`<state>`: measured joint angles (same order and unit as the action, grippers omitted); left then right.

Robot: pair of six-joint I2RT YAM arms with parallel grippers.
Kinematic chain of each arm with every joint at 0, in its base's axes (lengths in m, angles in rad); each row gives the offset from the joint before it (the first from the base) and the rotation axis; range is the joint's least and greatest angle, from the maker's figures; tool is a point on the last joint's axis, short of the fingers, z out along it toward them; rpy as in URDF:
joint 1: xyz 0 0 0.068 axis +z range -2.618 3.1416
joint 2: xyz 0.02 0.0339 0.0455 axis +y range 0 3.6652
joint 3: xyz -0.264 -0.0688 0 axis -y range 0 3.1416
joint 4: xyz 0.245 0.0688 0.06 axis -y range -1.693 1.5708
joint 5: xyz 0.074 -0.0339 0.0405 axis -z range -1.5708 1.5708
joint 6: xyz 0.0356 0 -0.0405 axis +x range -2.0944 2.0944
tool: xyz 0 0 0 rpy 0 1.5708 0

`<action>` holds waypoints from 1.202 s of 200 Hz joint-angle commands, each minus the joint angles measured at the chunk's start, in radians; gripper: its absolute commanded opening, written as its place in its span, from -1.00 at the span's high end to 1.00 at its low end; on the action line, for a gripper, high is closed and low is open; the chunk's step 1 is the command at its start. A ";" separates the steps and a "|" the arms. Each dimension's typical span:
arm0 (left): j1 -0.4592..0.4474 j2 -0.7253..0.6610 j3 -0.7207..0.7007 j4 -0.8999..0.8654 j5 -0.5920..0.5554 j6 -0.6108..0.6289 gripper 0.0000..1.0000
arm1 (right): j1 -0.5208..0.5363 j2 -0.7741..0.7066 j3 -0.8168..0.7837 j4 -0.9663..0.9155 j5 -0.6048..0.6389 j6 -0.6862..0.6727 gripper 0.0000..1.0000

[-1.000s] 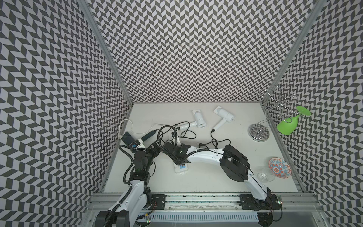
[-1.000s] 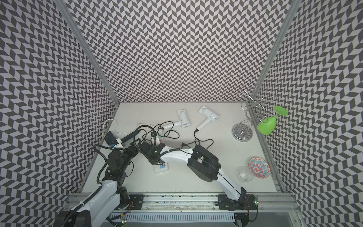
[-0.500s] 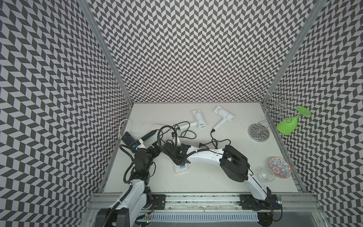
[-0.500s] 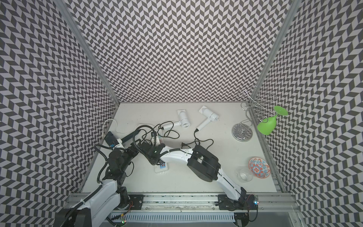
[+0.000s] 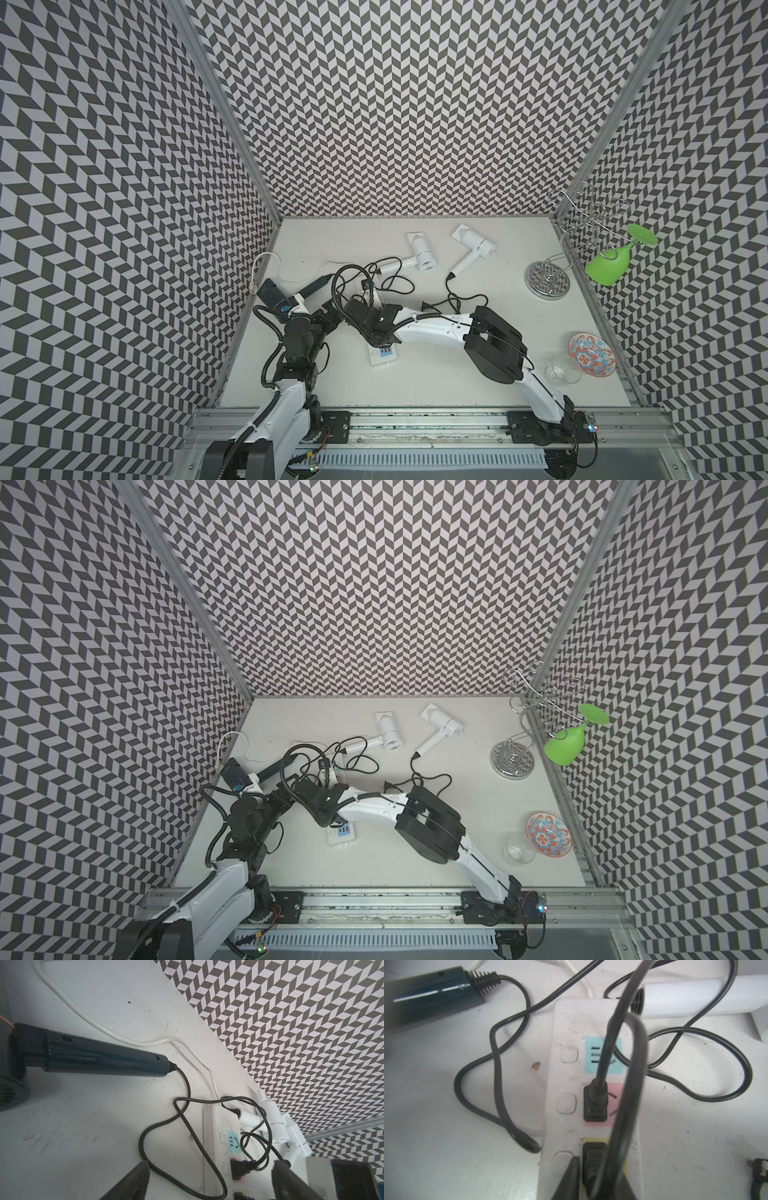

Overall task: Charge the blow dryers
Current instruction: Insert the plug into the socket.

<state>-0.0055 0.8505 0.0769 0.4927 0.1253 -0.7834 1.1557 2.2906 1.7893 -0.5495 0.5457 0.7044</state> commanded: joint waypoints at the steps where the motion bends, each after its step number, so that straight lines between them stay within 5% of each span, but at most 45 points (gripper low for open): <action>1: 0.006 -0.015 -0.009 0.017 0.003 -0.002 -0.86 | 0.010 0.045 0.003 -0.062 -0.081 -0.001 0.39; 94: 0.006 -0.053 -0.017 0.039 0.035 0.005 -0.85 | 0.010 -0.014 0.051 -0.062 -0.079 -0.039 -0.08; 146: -0.001 -0.117 -0.031 0.062 0.067 0.000 -0.85 | 0.009 -0.084 0.048 -0.049 -0.097 -0.070 -0.60; 240: -0.057 -0.174 -0.033 0.079 0.082 0.002 -0.86 | 0.009 -0.360 -0.237 0.177 -0.233 -0.158 -0.99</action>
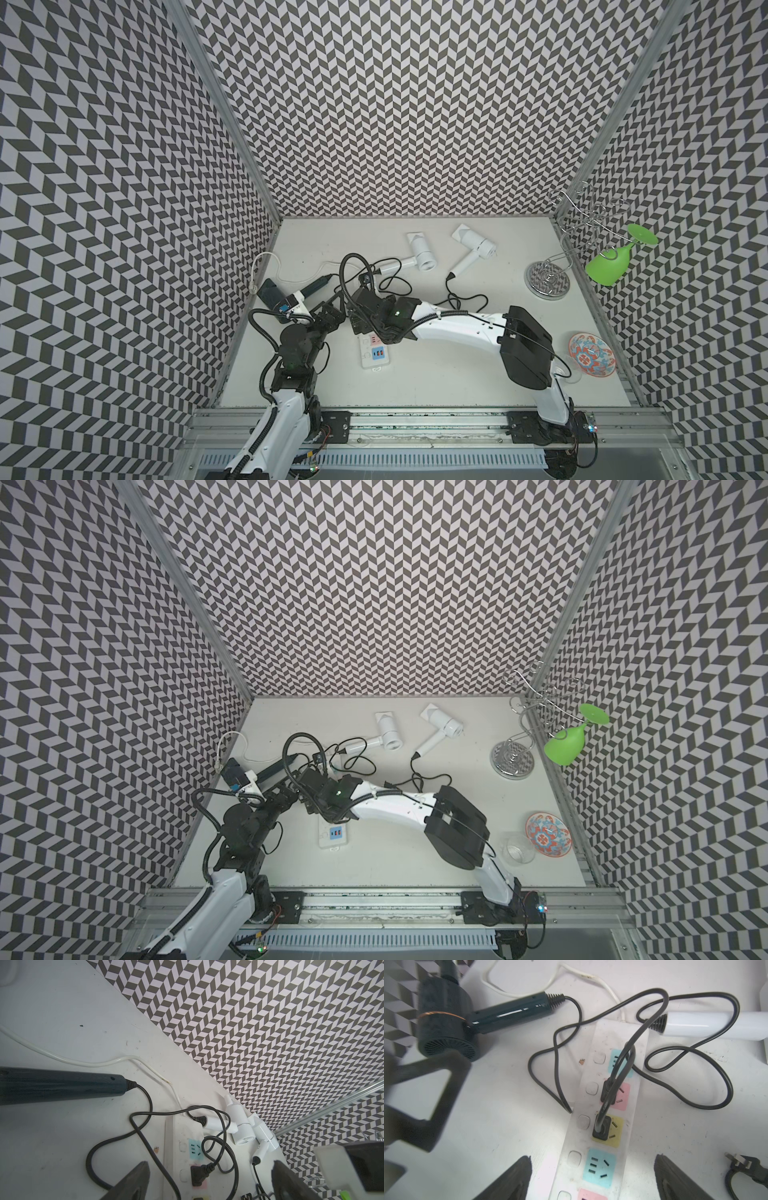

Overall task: Charge the blow dryers
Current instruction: Insert the plug into the socket, then pick up the plug from the center of the board.

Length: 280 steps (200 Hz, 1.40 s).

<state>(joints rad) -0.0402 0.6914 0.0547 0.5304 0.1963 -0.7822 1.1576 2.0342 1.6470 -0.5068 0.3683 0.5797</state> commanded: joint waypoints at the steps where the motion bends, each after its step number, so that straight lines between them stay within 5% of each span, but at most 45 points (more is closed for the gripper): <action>1: -0.023 -0.016 -0.010 0.041 0.011 0.001 -0.86 | 0.008 -0.109 -0.100 0.140 -0.057 -0.035 -0.99; 171: -0.332 -0.209 0.040 0.002 -0.145 0.158 -0.98 | -0.065 -0.880 -0.875 0.481 0.033 -0.129 -0.99; 220: -0.437 -0.202 0.045 0.033 -0.191 0.235 -0.98 | -0.271 -1.029 -0.954 0.466 -0.168 -0.220 -0.99; 280: -0.474 -0.143 0.046 0.074 -0.198 0.277 -0.98 | -0.452 -1.013 -1.006 0.548 -0.411 -0.213 -0.99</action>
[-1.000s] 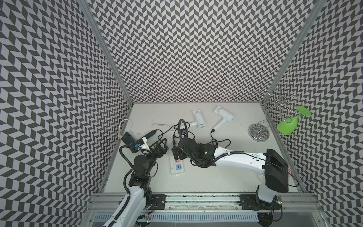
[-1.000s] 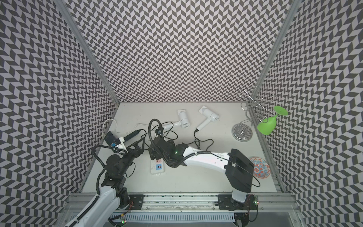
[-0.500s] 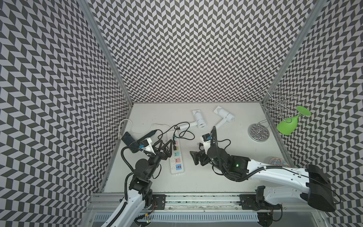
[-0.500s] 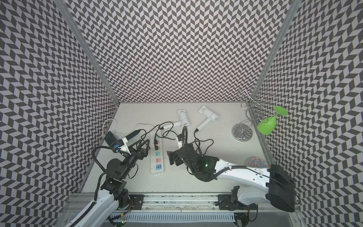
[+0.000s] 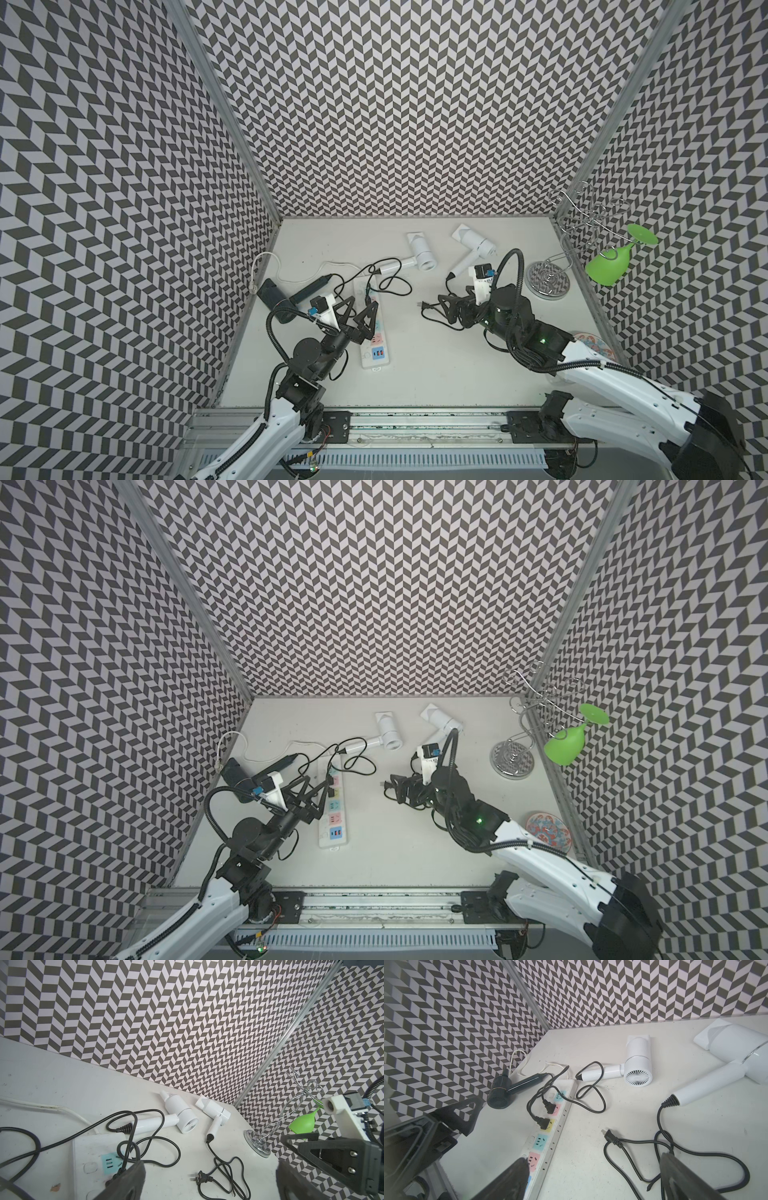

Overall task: Charge the blow dryers
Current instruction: Pick up the plug from the center of the board.

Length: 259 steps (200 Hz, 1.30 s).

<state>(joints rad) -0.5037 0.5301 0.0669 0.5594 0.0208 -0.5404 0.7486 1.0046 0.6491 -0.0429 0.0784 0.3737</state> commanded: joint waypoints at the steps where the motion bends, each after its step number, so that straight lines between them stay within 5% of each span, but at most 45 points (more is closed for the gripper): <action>1: -0.012 0.020 0.034 0.045 -0.023 0.036 -0.98 | -0.046 0.017 -0.009 0.085 -0.124 -0.007 -0.99; 105: -0.025 0.057 0.036 0.065 -0.031 0.057 -0.98 | -0.162 -0.185 -0.113 0.121 -0.010 0.011 -0.98; 259: -0.073 0.373 0.189 0.004 0.011 0.109 -0.98 | -0.282 0.044 -0.043 0.029 0.040 0.051 -0.99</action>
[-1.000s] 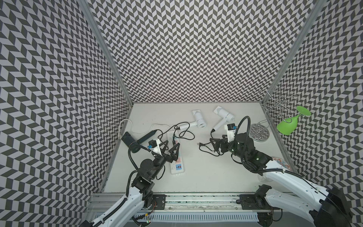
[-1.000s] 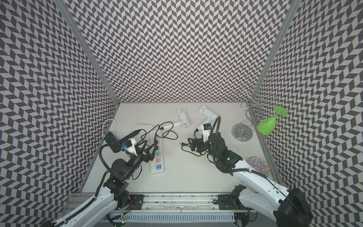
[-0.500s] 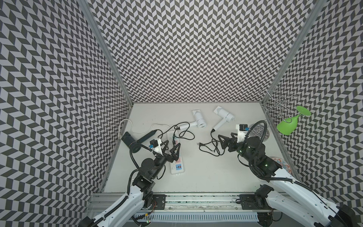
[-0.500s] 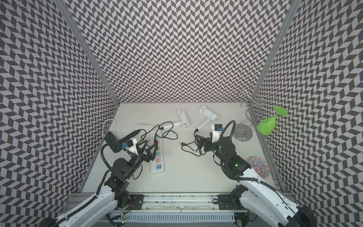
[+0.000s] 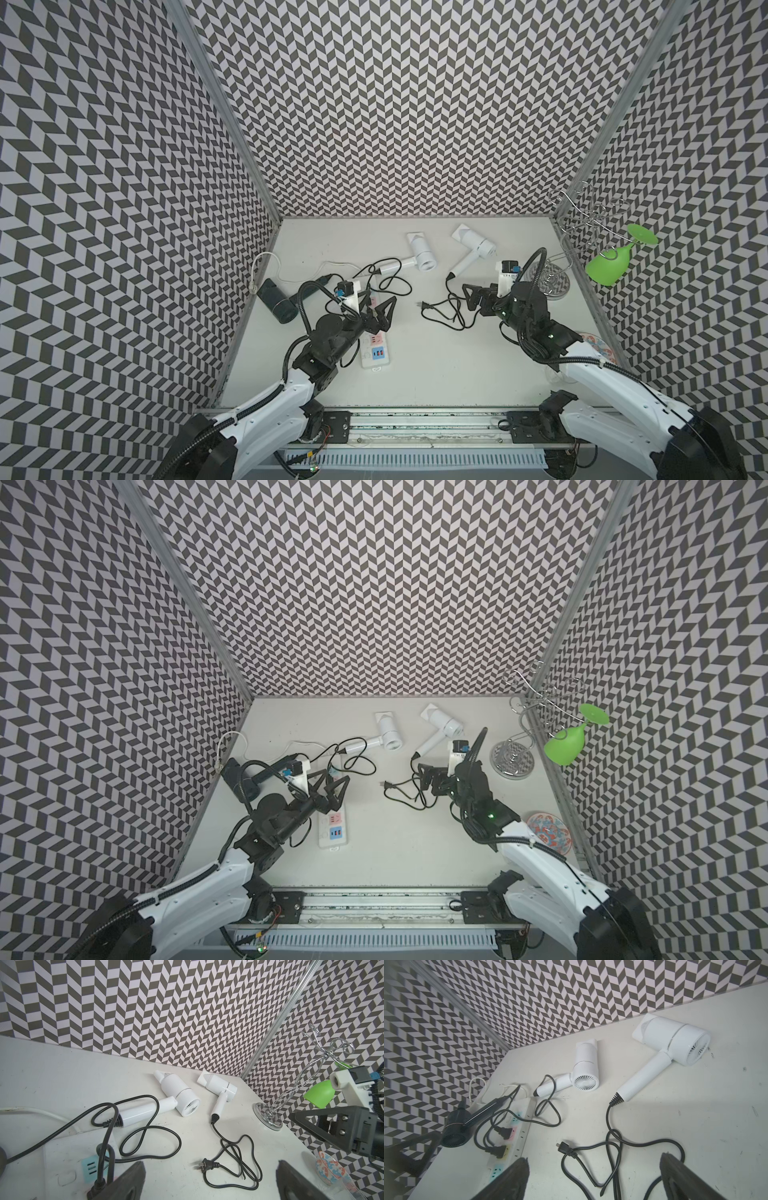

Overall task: Charge the blow dryers
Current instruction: Pick up the plug from the center of the board.

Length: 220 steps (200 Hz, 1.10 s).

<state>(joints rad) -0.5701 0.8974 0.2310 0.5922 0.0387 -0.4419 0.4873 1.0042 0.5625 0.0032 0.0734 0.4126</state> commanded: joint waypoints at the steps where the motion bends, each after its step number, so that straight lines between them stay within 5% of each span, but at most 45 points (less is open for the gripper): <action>1: -0.007 0.005 0.025 -0.029 -0.007 0.011 -0.98 | -0.021 0.047 0.044 -0.019 0.044 0.012 -0.99; 89: -0.007 -0.179 -0.043 -0.013 -0.033 0.016 -0.98 | -0.024 0.141 0.081 -0.062 0.097 0.029 -0.94; 137: -0.007 -0.305 -0.095 0.020 -0.020 0.010 -0.98 | -0.024 0.198 0.096 -0.039 -0.190 -0.095 -0.54; 169: -0.007 -0.352 -0.110 0.013 -0.041 0.009 -0.98 | -0.019 0.253 0.113 -0.049 -0.245 -0.125 -0.14; 220: -0.007 -0.362 -0.110 0.007 -0.045 0.007 -0.98 | 0.033 0.347 0.154 -0.078 -0.249 -0.158 0.09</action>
<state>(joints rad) -0.5701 0.5411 0.1322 0.5755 0.0124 -0.4381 0.4885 1.3079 0.6727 -0.0807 -0.1581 0.2924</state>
